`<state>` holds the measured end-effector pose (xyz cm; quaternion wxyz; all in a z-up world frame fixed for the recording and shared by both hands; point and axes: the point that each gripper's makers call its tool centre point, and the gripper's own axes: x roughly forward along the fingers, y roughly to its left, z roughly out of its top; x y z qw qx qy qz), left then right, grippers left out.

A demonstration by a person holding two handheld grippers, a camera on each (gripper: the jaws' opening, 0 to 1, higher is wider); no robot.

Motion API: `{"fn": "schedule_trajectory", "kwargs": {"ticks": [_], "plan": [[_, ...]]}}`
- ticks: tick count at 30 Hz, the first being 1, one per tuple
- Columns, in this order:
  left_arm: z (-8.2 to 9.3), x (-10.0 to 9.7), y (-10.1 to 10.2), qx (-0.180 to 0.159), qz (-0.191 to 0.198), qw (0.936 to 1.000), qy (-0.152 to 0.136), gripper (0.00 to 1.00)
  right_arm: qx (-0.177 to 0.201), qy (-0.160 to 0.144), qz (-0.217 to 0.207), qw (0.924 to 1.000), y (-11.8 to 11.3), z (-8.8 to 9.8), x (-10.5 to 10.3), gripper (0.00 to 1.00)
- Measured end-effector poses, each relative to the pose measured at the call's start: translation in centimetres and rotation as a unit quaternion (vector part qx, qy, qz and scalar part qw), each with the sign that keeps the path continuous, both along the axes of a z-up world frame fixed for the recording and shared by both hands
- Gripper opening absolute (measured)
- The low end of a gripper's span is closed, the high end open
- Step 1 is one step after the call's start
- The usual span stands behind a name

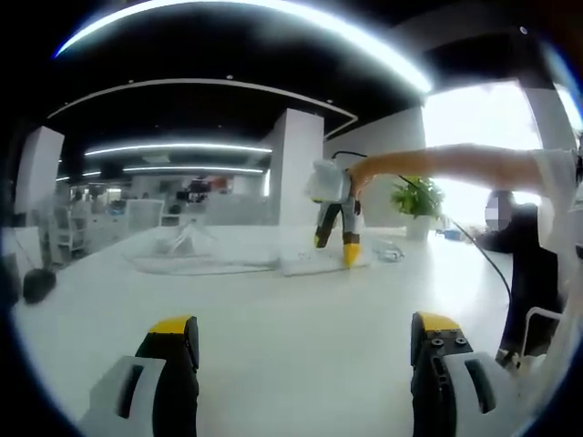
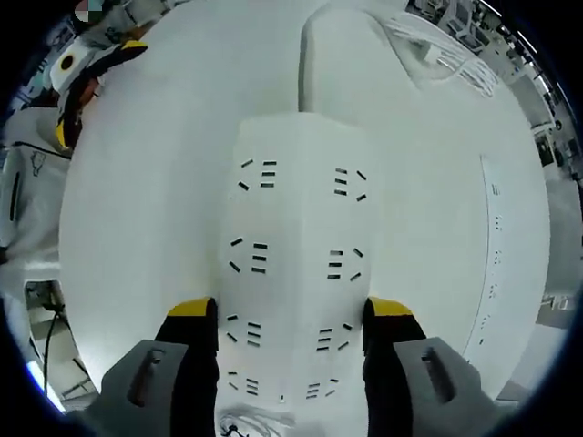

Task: Straighten the power strip on the desk, plug the charger into it

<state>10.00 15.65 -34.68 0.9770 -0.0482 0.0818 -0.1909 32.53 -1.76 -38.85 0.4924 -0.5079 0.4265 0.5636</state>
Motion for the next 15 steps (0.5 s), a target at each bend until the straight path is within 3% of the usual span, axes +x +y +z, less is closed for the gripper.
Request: {"fn": "schedule_trajectory", "kwargs": {"ticks": [15], "plan": [[-0.11, 0.2, -0.24, 0.001, -0.003, 1.0, 0.001, 0.99, 0.003, 0.002, 0.015, 0.9999, 0.0, -0.06, 0.05, 0.63]]}}
